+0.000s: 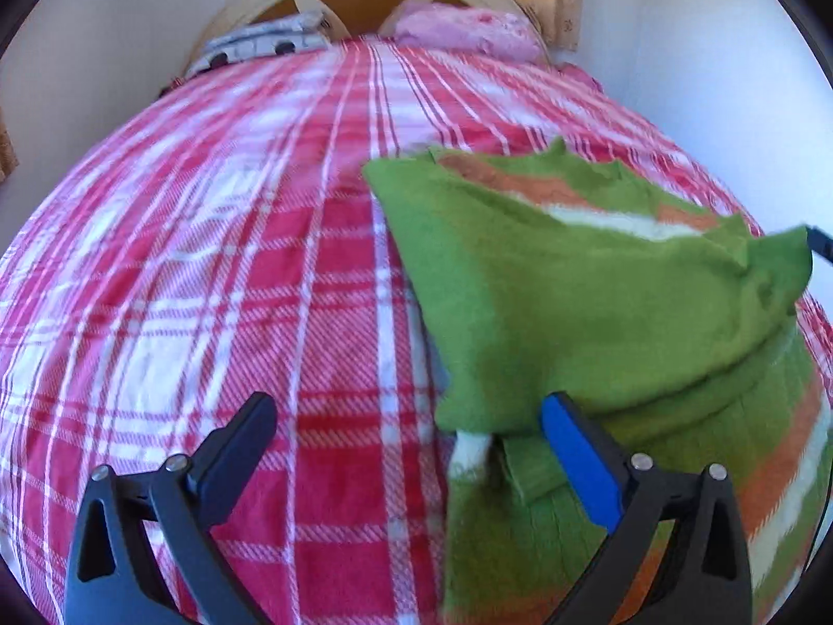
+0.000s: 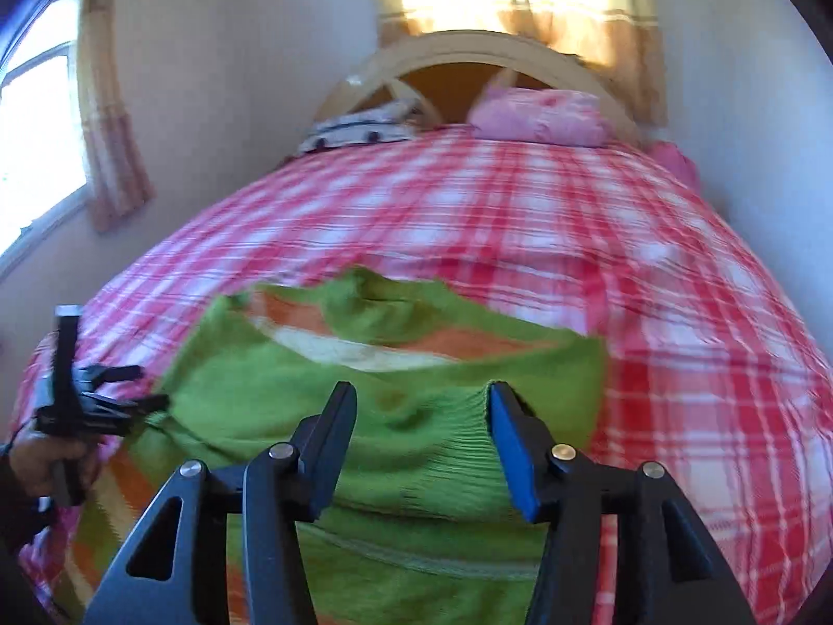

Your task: Fold small clothes

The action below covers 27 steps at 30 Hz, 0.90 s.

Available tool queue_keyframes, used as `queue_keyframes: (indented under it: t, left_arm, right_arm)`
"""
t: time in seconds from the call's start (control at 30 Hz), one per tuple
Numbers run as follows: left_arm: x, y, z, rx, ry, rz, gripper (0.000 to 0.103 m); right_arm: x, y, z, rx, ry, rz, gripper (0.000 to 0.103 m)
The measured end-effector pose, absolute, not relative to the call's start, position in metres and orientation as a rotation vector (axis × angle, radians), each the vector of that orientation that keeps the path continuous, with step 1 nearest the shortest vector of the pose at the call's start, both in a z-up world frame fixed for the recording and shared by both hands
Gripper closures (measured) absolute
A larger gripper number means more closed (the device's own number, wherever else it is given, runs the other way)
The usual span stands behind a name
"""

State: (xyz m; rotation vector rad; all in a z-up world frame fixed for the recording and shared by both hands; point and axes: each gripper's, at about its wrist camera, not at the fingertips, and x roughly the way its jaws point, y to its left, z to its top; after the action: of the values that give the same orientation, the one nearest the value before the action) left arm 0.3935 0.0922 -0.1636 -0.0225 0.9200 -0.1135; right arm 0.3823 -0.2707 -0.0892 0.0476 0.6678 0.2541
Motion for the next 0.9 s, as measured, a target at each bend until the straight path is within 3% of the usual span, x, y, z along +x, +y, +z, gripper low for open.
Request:
queue_keyframes:
  t: [0.1, 0.27, 0.3, 0.6, 0.9]
  left_arm:
    - [0.389, 0.09, -0.167, -0.025, 0.925, -0.12, 0.0]
    - [0.388, 0.086, -0.168, -0.014, 0.917, -0.108, 0.0]
    - [0.388, 0.087, -0.168, -0.016, 0.917, -0.11, 0.0]
    - [0.387, 0.09, -0.168, -0.04, 0.911, -0.12, 0.0]
    - [0.355, 0.093, -0.162, -0.075, 0.914, -0.126, 0.0]
  right_arm:
    - [0.389, -0.251, -0.091, 0.008, 0.676, 0.265, 0.045]
    - [0.382, -0.238, -0.062, 0.036, 0.533, 0.253, 0.041]
    - [0.385, -0.232, -0.061, 0.039, 0.547, 0.278, 0.033]
    - [0.407, -0.23, -0.148, 0.033, 0.956, 0.298, 0.033]
    - [0.327, -0.268, -0.153, 0.032, 0.919, 0.239, 0.032]
